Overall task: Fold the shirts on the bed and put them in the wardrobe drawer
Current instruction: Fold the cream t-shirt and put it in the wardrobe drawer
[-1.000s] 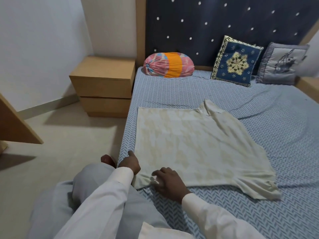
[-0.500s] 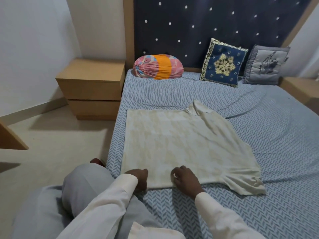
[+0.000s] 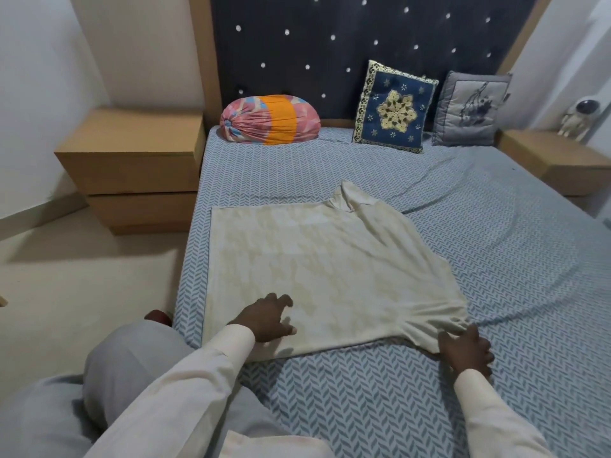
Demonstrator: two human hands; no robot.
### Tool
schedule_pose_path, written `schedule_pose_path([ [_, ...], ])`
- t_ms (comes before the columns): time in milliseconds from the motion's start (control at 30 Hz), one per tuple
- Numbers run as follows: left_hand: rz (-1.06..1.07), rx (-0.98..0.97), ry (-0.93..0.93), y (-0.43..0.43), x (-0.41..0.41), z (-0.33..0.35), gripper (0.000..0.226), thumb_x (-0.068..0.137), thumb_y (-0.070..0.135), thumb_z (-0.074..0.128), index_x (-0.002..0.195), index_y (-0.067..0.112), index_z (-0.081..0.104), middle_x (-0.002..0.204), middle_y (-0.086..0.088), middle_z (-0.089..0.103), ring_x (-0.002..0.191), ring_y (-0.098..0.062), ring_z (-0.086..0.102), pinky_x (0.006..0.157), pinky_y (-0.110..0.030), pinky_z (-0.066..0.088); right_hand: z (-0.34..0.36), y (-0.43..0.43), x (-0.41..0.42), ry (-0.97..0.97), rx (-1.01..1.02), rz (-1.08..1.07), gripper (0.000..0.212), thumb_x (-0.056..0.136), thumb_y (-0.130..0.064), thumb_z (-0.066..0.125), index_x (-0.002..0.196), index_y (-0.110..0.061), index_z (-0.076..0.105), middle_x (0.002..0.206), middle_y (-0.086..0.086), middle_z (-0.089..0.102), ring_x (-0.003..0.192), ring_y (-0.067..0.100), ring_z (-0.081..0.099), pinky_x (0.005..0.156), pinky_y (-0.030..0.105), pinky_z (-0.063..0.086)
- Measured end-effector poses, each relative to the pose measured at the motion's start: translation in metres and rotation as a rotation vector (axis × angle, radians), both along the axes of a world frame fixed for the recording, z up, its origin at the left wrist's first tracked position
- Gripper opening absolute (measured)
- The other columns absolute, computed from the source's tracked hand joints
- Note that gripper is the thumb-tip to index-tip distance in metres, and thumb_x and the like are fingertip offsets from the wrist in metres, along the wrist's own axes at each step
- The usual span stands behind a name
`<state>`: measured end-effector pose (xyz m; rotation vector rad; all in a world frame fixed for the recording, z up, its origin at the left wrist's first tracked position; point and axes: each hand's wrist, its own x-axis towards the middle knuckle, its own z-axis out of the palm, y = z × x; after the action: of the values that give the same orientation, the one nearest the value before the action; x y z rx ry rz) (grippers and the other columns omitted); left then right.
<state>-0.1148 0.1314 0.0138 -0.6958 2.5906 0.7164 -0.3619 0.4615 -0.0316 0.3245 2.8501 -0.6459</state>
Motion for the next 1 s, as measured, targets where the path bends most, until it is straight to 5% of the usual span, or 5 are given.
schedule_pose_path([
  [200, -0.087, -0.173, -0.053, 0.018, -0.017, -0.029, 0.076, 0.087, 0.057, 0.052, 0.151, 0.038, 0.016, 0.14, -0.007, 0.028, 0.128, -0.033, 0.032, 0.096, -0.046, 0.044, 0.01, -0.001, -0.032, -0.109, -0.212, -0.149, 0.063, 0.083, -0.046, 0.068, 0.133, -0.011, 0.053, 0.137, 0.028, 0.038, 0.123, 0.047, 0.043, 0.105, 0.046, 0.035],
  [400, -0.047, -0.113, -0.127, 0.006, -0.024, -0.032, 0.101, 0.078, 0.067, 0.059, 0.154, 0.037, -0.001, 0.141, -0.006, 0.024, 0.127, -0.032, 0.037, 0.1, -0.043, 0.043, 0.018, 0.011, -0.044, -0.042, -0.342, -0.16, 0.044, 0.052, -0.037, 0.064, 0.08, -0.004, 0.062, 0.093, 0.025, 0.066, 0.094, 0.038, 0.064, 0.08, 0.04, 0.049],
  [667, -0.048, -0.119, -0.269, -0.006, -0.062, -0.019, 0.115, 0.074, 0.077, 0.056, 0.152, 0.034, -0.017, 0.149, -0.011, 0.03, 0.126, -0.033, 0.049, 0.096, -0.04, 0.046, 0.023, 0.027, -0.067, 0.08, -0.267, -0.35, 0.04, 0.083, -0.034, 0.058, 0.113, -0.009, 0.054, 0.123, 0.024, 0.059, 0.116, 0.042, 0.055, 0.103, 0.051, 0.038],
  [833, -0.042, -0.235, -0.156, -0.005, -0.089, -0.025, 0.095, 0.083, 0.071, 0.049, 0.155, 0.028, 0.005, 0.144, -0.011, 0.035, 0.127, -0.032, 0.043, 0.096, -0.04, 0.042, 0.015, -0.006, -0.11, -0.048, -0.144, 0.005, 0.052, 0.085, -0.048, 0.066, 0.118, -0.007, 0.065, 0.124, 0.022, 0.062, 0.115, 0.038, 0.058, 0.098, 0.042, 0.045],
  [1000, -0.056, -0.333, 0.015, -0.02, -0.126, -0.03, 0.073, 0.084, 0.063, 0.051, 0.142, 0.021, 0.034, 0.142, -0.007, 0.031, 0.127, -0.03, 0.035, 0.094, -0.039, 0.04, 0.009, -0.012, -0.123, 0.011, -0.082, -0.183, 0.025, 0.083, -0.028, 0.059, 0.102, -0.013, 0.067, 0.119, 0.019, 0.062, 0.111, 0.041, 0.057, 0.102, 0.049, 0.043],
])
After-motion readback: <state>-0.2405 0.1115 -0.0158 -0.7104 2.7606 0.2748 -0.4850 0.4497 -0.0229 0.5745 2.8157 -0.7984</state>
